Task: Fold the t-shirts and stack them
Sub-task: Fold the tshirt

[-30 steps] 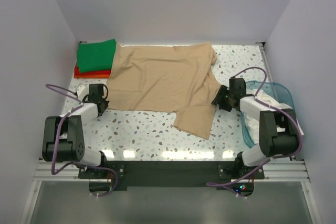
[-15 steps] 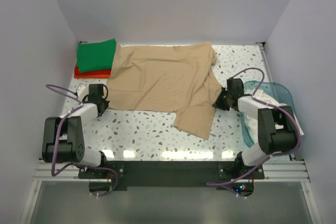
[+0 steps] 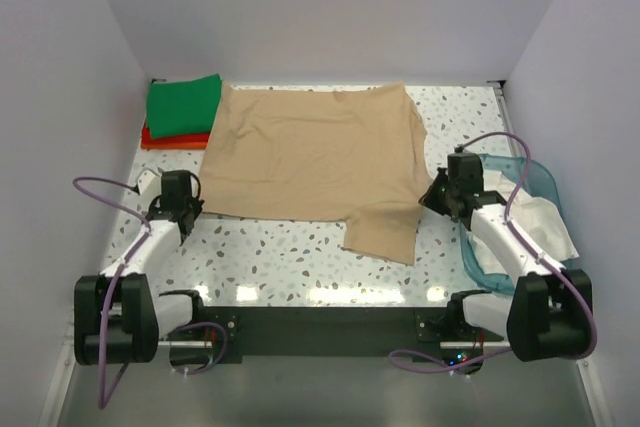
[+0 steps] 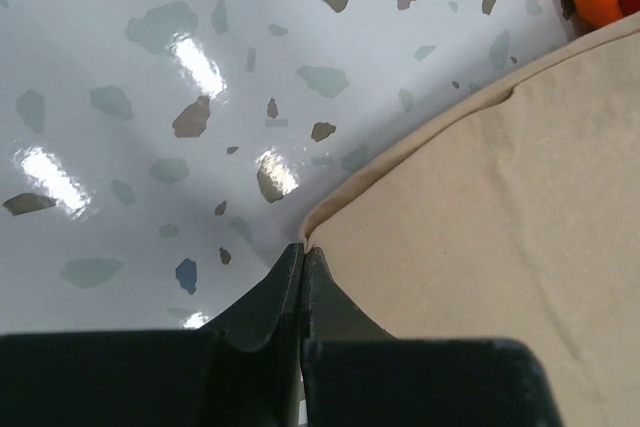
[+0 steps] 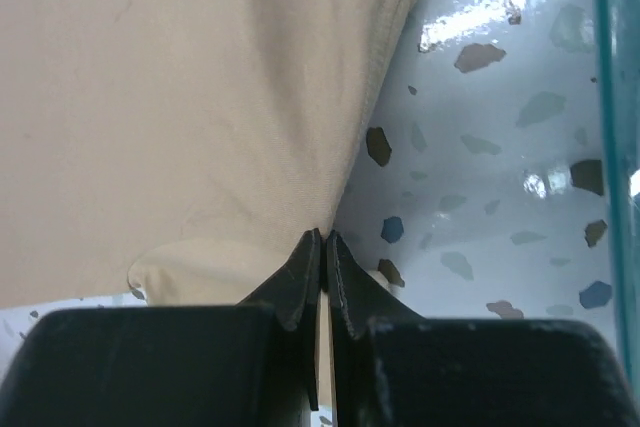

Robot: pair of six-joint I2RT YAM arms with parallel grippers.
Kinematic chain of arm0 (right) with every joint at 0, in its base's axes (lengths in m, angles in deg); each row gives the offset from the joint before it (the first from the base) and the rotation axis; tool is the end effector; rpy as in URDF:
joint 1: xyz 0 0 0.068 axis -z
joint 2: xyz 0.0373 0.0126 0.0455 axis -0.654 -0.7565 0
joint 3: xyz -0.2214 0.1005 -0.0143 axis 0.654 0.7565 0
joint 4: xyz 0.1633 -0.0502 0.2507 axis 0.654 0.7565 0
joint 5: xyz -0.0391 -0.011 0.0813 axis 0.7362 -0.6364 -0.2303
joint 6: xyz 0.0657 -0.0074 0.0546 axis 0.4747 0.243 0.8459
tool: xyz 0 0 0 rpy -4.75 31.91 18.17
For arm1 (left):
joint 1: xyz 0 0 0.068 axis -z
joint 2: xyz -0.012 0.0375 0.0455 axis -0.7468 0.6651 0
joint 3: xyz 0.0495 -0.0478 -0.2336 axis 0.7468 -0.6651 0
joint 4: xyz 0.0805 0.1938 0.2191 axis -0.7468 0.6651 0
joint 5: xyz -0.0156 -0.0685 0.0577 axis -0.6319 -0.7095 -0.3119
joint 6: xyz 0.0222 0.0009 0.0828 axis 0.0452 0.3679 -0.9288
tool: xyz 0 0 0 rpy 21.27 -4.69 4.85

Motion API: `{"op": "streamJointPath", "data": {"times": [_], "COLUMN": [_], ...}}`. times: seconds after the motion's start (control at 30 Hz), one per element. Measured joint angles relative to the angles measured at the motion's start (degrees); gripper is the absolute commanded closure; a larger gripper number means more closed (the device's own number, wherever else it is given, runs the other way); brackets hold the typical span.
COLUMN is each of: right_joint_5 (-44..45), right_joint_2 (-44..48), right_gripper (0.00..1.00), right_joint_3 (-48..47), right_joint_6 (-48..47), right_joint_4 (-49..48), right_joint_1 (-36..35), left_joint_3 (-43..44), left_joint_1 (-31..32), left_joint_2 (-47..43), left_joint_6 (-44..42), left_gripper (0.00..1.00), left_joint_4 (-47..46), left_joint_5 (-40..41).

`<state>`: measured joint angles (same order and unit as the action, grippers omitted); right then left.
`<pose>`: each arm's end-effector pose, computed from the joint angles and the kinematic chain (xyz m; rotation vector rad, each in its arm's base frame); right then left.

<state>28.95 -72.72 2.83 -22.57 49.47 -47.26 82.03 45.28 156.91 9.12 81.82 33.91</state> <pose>0.3161 0.0365 0.1314 0.5826 2.3721 0.3365 0.2878 0.0432 0.0871 -1.2578 1.9742 0.0273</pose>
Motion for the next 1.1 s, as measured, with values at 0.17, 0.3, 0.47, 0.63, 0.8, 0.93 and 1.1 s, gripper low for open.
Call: {"op": "streamJointPath", "data": {"times": [0.17,0.3,0.47,0.63,0.8,0.93,1.1], "right_joint_5": [1.3,1.5,1.5,1.6,1.6,1.7,1.6], "right_joint_2": [4.4,6.5,9.1,12.9,15.2,16.5,12.8], "right_gripper": [1.0,1.0,1.0,1.0,1.0,1.0,1.0], "right_joint_3": [2.0,3.3,3.4,3.3,2.6,1.7,-0.8], "right_joint_6": [-0.5,-0.5,-0.5,-0.9,-1.4,-1.9,-2.1], "right_joint_4": [4.2,6.8,10.1,13.6,16.3,17.7,17.3], "right_joint_1": [0.2,0.5,0.7,0.9,0.9,0.9,0.9], "left_joint_3": [-3.7,-5.9,-6.2,-6.2,-6.1,-5.8,-3.7], "left_joint_1": [0.0,0.0,0.0,0.0,0.0,0.0,0.0], "left_joint_2": [-6.7,-11.4,-17.4,-23.4,-27.7,-28.3,-22.4], "left_joint_6": [0.4,1.1,2.4,3.8,5.4,5.3,2.7], "left_gripper": [1.0,1.0,1.0,1.0,1.0,1.0,1.0], "left_joint_4": [2.2,4.7,9.7,14.8,18.9,19.7,16.8], "left_joint_5": [-0.1,-0.2,0.4,1.0,1.2,1.0,-0.9]}}
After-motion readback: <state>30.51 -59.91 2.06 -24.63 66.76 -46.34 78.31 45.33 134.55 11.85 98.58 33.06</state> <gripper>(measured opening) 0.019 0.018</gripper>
